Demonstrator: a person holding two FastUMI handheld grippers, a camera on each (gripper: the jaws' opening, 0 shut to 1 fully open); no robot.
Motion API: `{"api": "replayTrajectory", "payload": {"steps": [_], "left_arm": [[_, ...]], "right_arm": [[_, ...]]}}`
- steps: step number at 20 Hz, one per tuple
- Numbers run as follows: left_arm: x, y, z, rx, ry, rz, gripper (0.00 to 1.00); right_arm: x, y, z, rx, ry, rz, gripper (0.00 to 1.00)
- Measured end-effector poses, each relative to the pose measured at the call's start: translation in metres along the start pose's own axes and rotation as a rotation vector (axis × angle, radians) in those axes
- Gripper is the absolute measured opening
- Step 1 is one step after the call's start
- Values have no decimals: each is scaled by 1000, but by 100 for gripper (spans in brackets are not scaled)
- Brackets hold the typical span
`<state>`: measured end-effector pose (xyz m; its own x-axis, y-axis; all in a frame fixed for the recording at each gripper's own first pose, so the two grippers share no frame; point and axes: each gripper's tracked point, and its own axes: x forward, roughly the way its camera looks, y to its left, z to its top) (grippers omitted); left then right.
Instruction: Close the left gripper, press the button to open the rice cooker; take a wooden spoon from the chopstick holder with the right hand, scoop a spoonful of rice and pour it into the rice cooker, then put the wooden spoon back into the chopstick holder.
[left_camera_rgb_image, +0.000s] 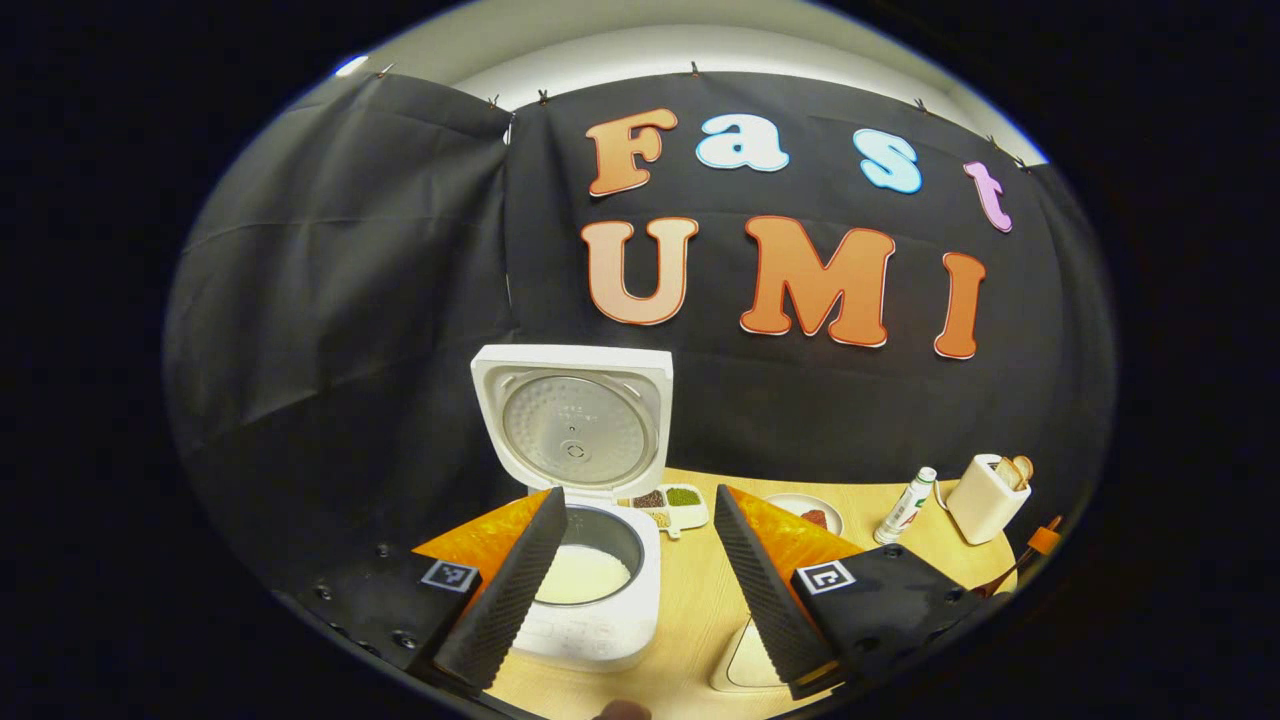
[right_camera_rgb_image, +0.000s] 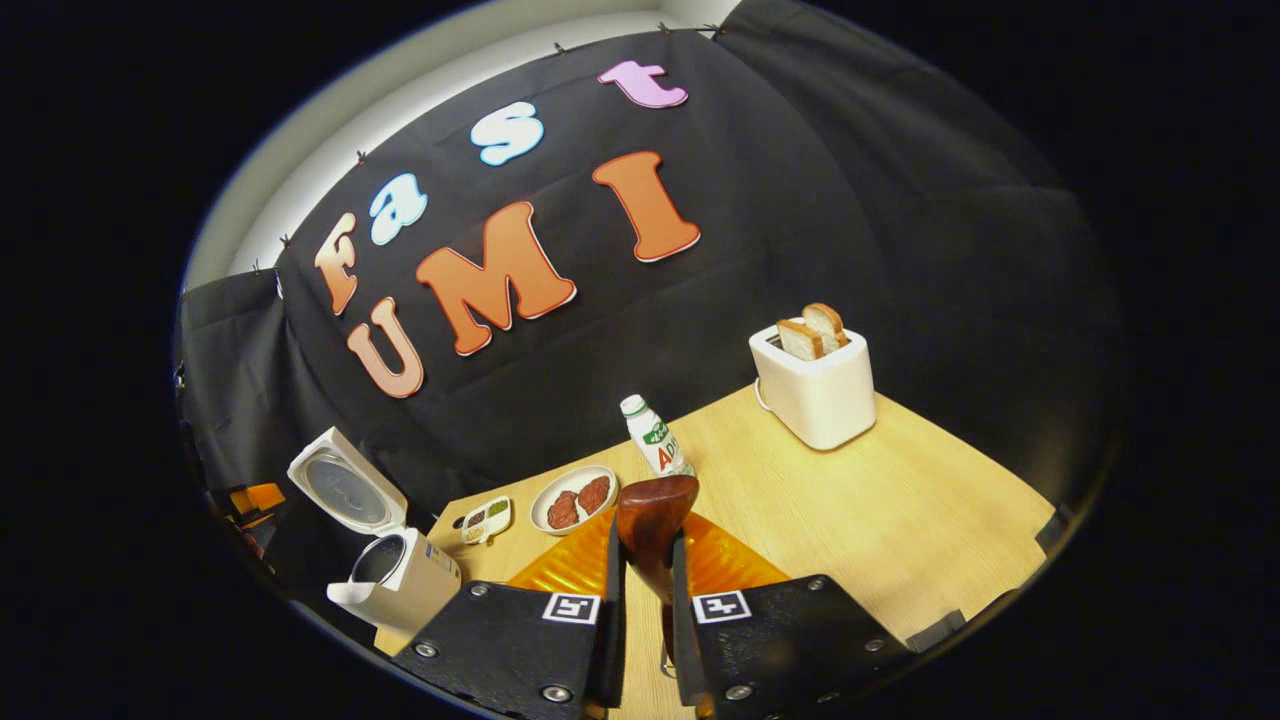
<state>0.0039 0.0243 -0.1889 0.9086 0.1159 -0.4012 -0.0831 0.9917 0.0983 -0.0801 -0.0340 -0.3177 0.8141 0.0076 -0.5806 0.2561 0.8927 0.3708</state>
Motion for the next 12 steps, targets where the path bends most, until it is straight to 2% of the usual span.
{"api": "replayTrajectory", "payload": {"steps": [12], "left_arm": [[-4, -6, 7, 42, -8, -3, 100]], "right_arm": [[17, -27, -48, 113, 41, -60, 21]]}}
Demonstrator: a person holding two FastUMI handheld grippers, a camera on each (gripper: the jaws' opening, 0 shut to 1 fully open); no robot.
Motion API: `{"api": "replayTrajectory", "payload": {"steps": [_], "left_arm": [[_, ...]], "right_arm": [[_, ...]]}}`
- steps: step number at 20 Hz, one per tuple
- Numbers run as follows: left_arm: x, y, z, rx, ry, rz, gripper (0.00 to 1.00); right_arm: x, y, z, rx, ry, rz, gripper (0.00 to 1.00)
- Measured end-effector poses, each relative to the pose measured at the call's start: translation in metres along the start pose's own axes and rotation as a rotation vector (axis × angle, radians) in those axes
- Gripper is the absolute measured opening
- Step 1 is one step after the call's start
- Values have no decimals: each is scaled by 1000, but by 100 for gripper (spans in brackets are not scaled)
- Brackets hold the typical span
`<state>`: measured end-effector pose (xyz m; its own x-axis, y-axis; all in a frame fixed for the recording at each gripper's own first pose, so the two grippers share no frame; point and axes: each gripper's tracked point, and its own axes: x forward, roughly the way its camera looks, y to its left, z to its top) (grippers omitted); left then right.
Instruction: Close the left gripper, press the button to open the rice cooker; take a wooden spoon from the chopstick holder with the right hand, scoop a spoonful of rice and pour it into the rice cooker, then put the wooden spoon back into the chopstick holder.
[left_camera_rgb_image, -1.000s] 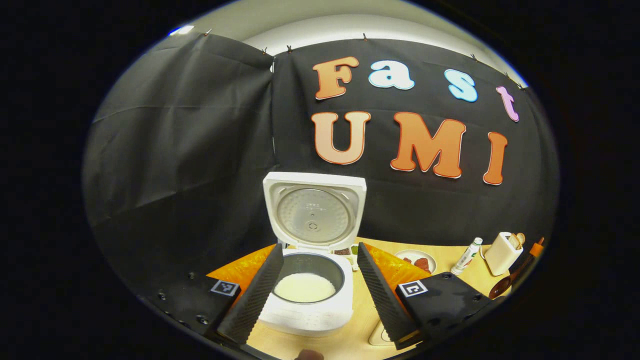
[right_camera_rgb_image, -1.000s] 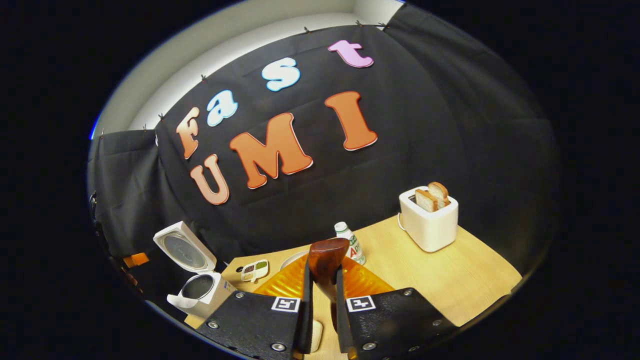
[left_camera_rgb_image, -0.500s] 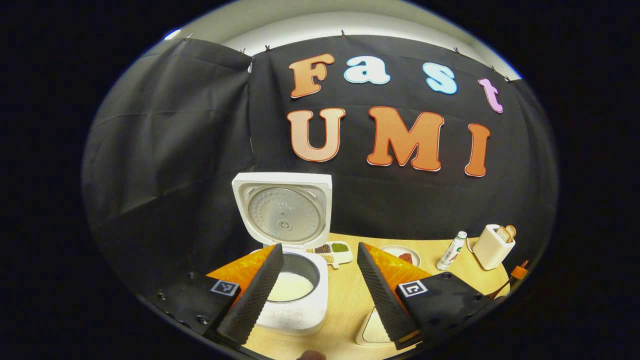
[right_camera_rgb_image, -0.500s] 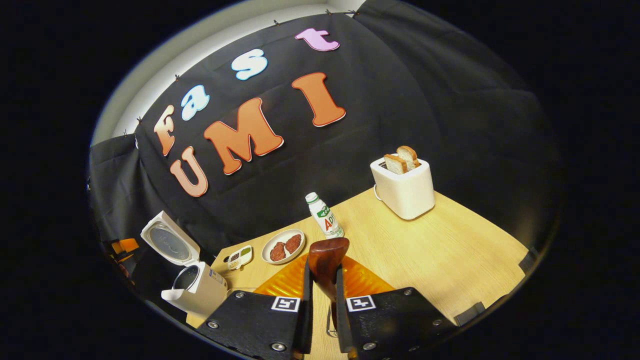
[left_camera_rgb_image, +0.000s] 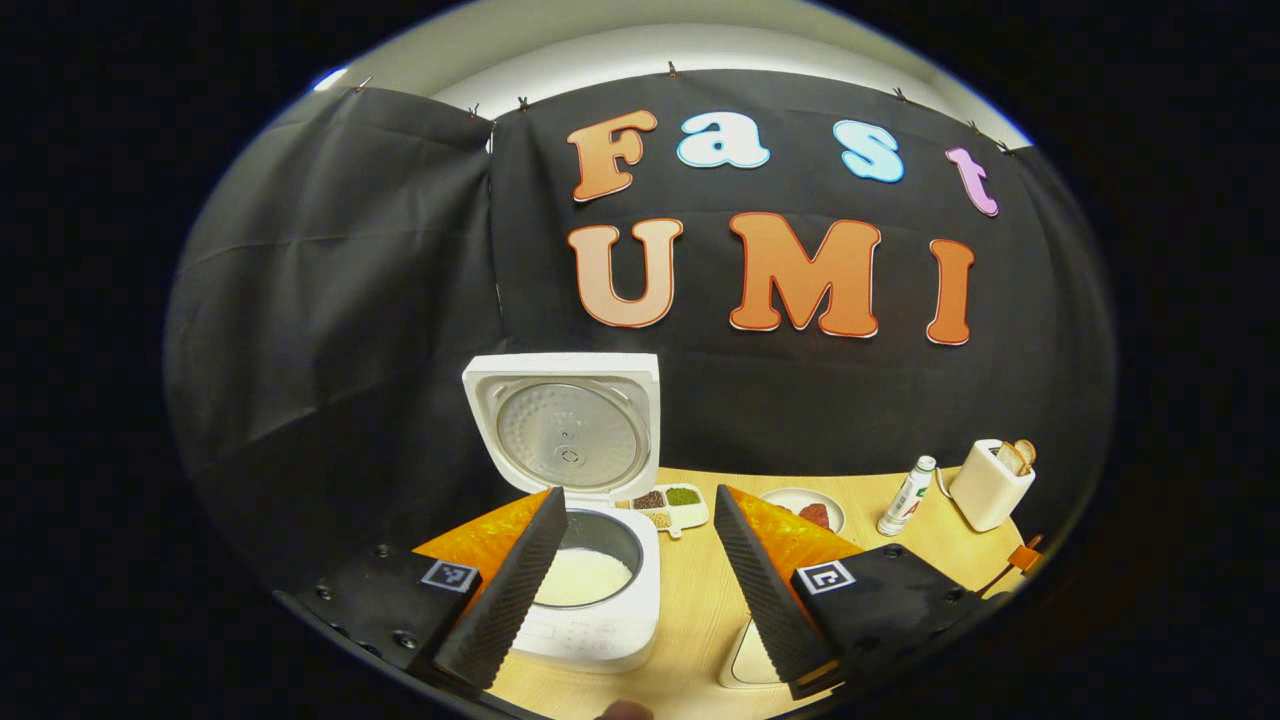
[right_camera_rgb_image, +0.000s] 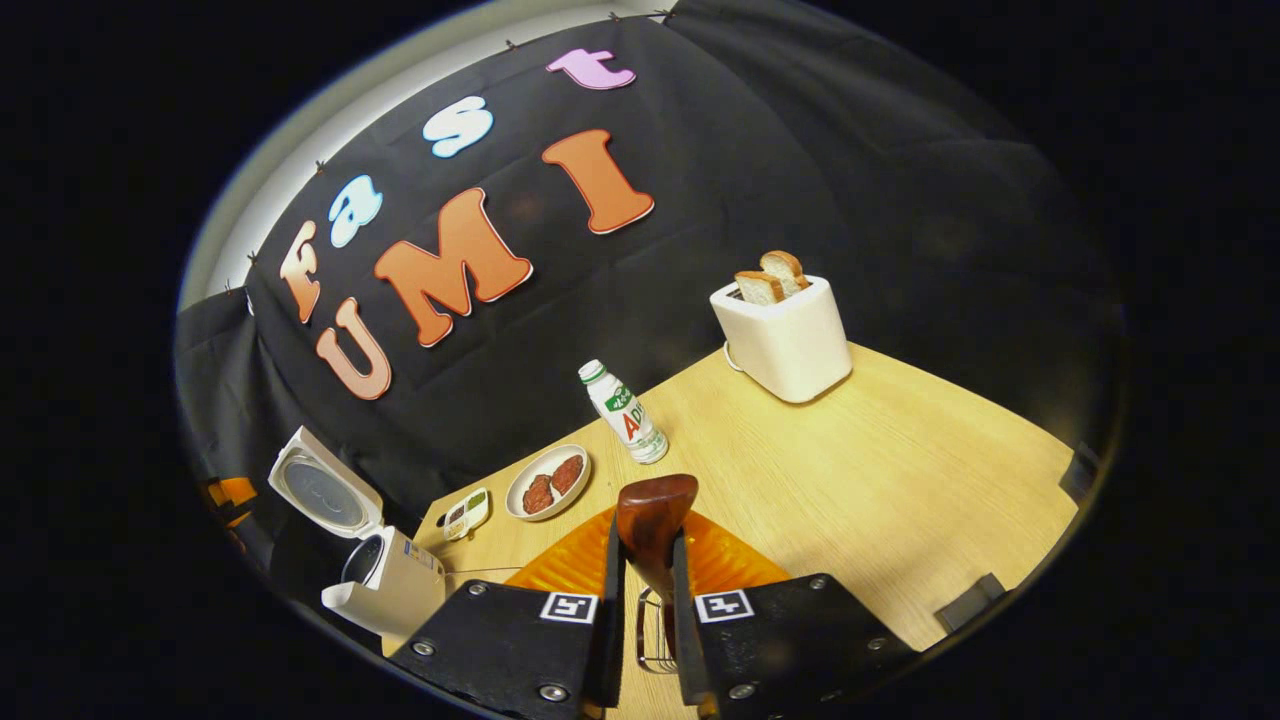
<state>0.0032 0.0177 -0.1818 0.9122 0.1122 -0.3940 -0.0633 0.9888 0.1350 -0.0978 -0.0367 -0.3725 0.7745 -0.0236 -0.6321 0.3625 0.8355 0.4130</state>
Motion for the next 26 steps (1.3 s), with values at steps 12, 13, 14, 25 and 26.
{"api": "replayTrajectory", "payload": {"steps": [12, 13, 14, 25, 26], "left_arm": [[-1, -36, -2, 44, 28, -83, 100], [0, -38, -2, 45, 29, -90, 100], [0, -41, -2, 44, 30, -96, 100], [23, 4, 45, -16, -54, -38, 100], [27, 13, 52, -19, -67, -23, 100]], "right_arm": [[8, -31, -12, 208, -39, -52, 24], [10, -33, -11, 215, -49, -52, 23], [9, -33, -12, 225, -43, -49, 25], [-23, -59, 23, 120, 31, -133, 67], [-28, -59, 37, 91, 6, -138, 72]]}}
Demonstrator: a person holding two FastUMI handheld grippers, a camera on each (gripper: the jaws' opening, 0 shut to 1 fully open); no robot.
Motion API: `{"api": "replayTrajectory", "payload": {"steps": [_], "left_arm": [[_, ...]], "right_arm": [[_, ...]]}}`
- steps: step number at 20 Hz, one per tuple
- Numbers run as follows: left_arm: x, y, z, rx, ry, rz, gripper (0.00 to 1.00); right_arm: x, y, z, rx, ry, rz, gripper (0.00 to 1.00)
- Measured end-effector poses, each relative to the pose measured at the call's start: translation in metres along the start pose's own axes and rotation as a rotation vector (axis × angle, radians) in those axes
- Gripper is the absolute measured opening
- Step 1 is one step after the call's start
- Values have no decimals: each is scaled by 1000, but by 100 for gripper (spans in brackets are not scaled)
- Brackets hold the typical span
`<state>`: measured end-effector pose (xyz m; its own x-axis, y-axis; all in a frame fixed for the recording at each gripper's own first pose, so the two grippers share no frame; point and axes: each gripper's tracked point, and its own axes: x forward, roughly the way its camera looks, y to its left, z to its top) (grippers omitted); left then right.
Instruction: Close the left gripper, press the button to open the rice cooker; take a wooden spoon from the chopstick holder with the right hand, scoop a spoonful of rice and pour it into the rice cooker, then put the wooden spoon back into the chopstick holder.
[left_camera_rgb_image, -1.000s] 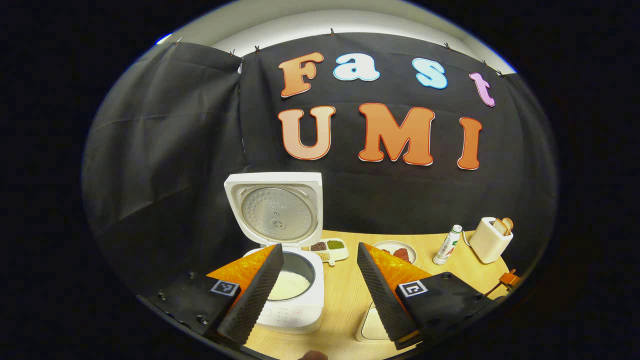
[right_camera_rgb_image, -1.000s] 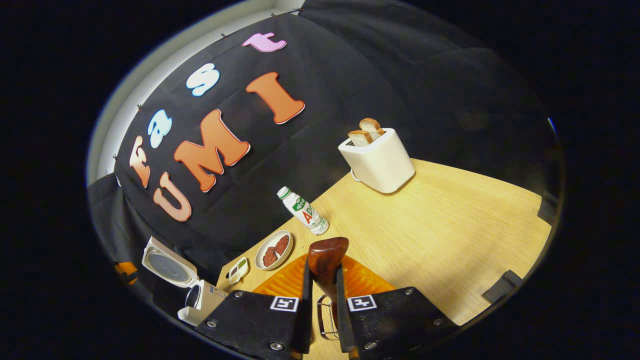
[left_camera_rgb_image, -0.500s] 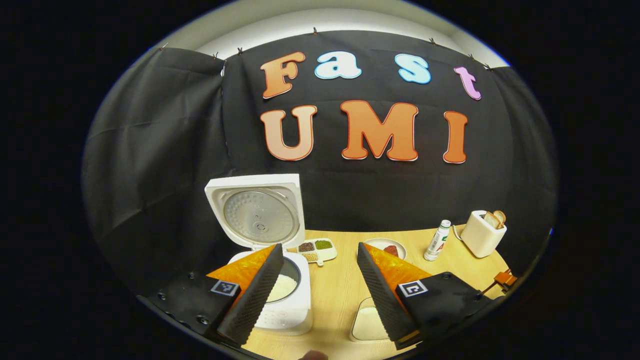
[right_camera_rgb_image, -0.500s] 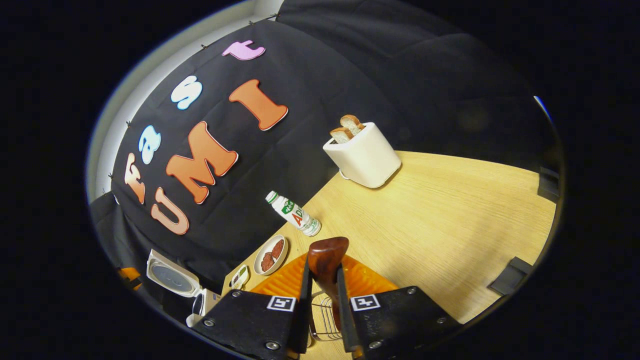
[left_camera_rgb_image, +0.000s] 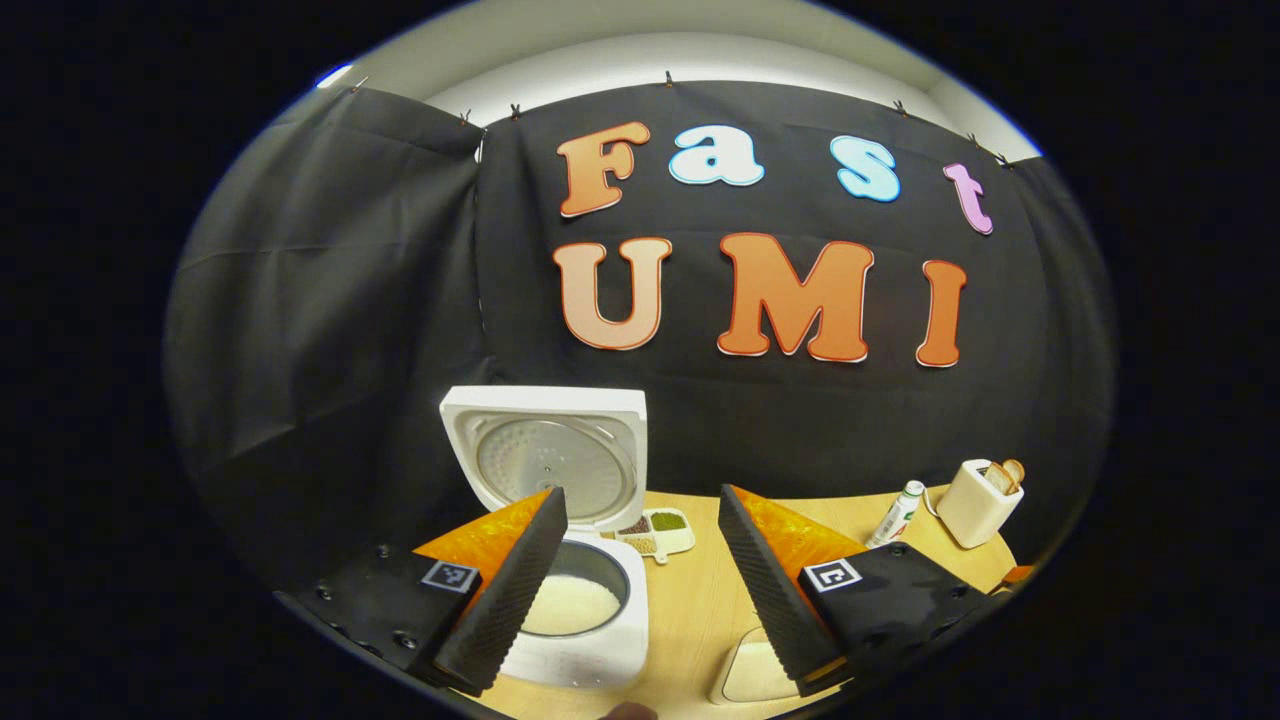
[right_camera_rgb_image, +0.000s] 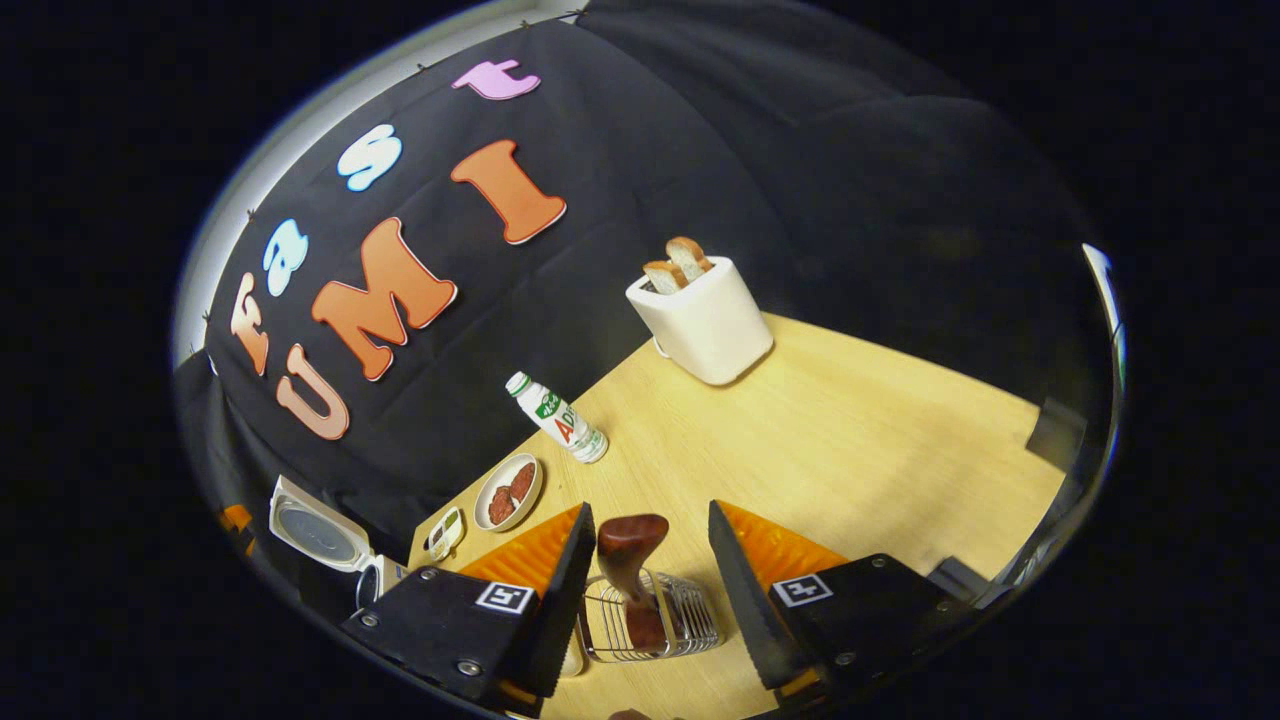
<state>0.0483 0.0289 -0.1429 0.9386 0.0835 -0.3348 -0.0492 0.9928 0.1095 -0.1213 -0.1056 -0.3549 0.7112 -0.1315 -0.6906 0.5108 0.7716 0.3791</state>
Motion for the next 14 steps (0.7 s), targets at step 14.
{"api": "replayTrajectory", "payload": {"steps": [14], "left_arm": [[117, 86, 95, -146, -27, 58, 100]], "right_arm": [[-92, 68, 154, -349, -361, -2, 87]]}}
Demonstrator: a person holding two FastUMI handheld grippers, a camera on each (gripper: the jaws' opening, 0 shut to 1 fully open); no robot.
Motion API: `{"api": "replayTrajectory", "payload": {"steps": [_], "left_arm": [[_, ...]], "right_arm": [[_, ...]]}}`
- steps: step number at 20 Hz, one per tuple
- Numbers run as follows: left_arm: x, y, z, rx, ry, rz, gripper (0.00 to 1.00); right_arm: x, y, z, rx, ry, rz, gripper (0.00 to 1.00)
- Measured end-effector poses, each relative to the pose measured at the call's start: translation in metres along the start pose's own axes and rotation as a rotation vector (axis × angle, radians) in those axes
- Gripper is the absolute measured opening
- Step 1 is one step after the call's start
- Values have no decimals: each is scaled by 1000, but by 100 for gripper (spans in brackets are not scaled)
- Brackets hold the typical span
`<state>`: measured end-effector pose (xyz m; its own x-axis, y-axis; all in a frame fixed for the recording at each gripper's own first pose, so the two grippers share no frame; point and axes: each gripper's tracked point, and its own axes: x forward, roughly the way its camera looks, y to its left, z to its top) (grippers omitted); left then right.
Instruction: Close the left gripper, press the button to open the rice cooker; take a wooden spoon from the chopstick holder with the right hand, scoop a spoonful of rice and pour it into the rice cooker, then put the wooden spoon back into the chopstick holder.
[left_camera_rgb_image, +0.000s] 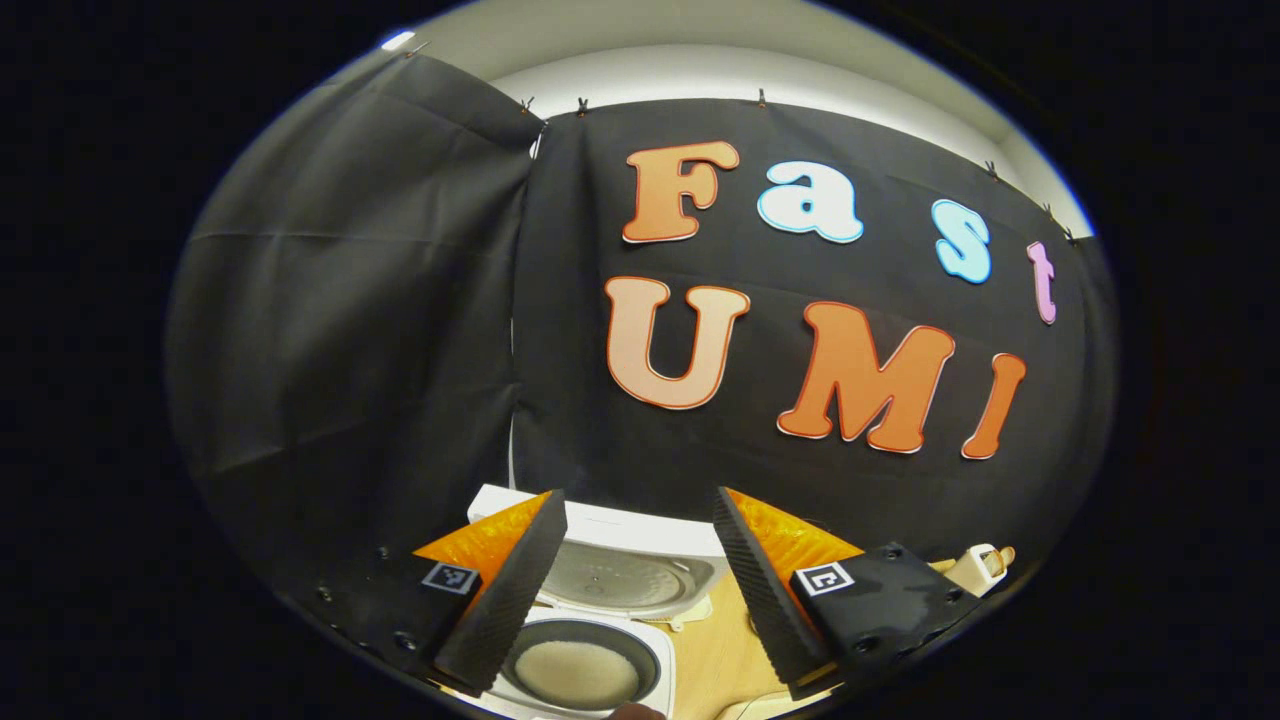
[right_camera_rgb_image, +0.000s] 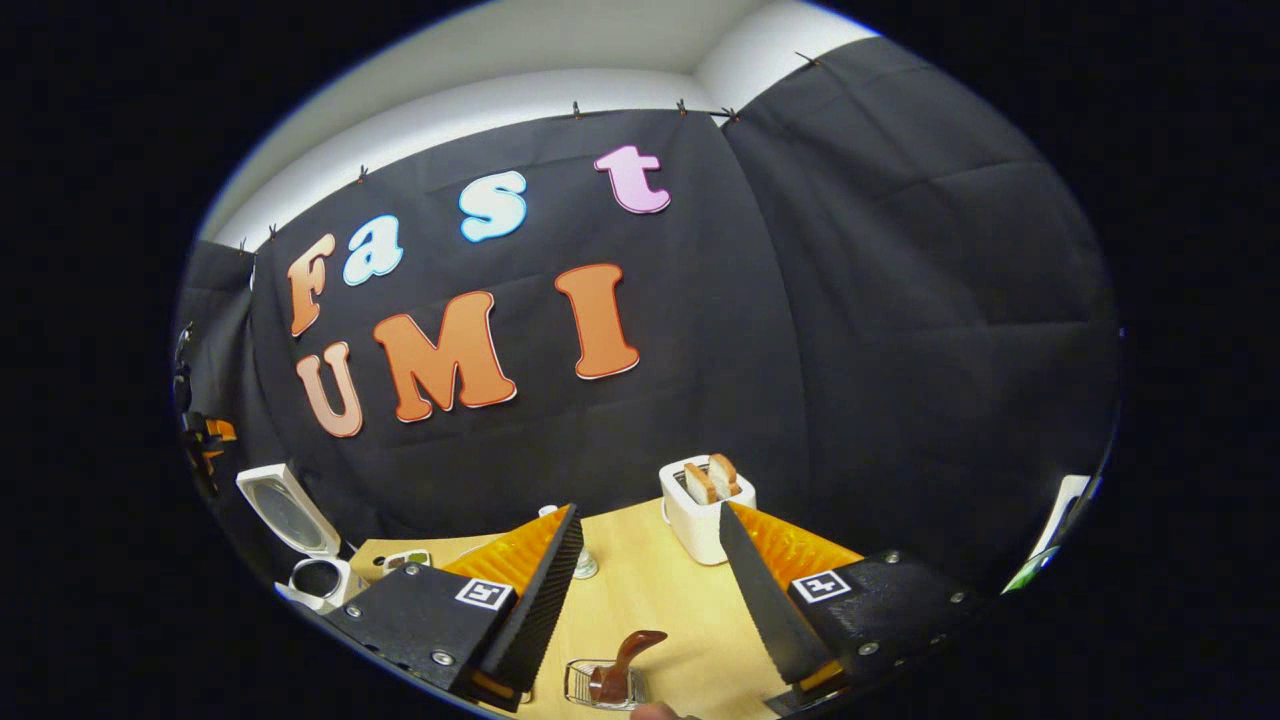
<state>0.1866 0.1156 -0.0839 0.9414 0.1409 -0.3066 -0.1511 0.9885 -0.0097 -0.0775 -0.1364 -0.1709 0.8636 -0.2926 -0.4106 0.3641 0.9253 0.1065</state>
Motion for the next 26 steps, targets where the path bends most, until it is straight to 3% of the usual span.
{"api": "replayTrajectory", "payload": {"steps": [2, 3, 4, 5, 8, 11, 14, 16, 23, 26], "left_arm": [[23, 8, 4, 13, 17, 12, 99], [36, 12, 6, 18, 23, 21, 100], [49, 15, 2, 27, 41, 22, 98], [61, 19, 1, 31, 49, 32, 96], [93, 22, -22, 31, 106, 26, 97], [109, 17, -63, 38, 225, -8, 99], [110, 22, -66, 105, 251, 3, 100], [108, 26, -72, 209, 262, 4, 100], [50, 35, -91, 179, 277, 17, 99], [15, 46, -131, 177, 362, 53, 99]], "right_arm": [[-11, 3, 4, 2, -1, -6, 87], [-18, 3, 6, 2, -4, -11, 96], [-22, 2, 7, -2, -10, -15, 97], [-26, 0, 7, -11, -19, -28, 88], [-38, -8, 5, -19, -15, -77, 88], [-46, -10, 10, -19, -14, -85, 88], [-43, -3, 14, -28, -15, -71, 88], [-33, 6, 13, -27, -14, -39, 88], [21, 68, 0, -47, 41, 148, 88], [41, 101, -2, -26, 54, 244, 88]]}}
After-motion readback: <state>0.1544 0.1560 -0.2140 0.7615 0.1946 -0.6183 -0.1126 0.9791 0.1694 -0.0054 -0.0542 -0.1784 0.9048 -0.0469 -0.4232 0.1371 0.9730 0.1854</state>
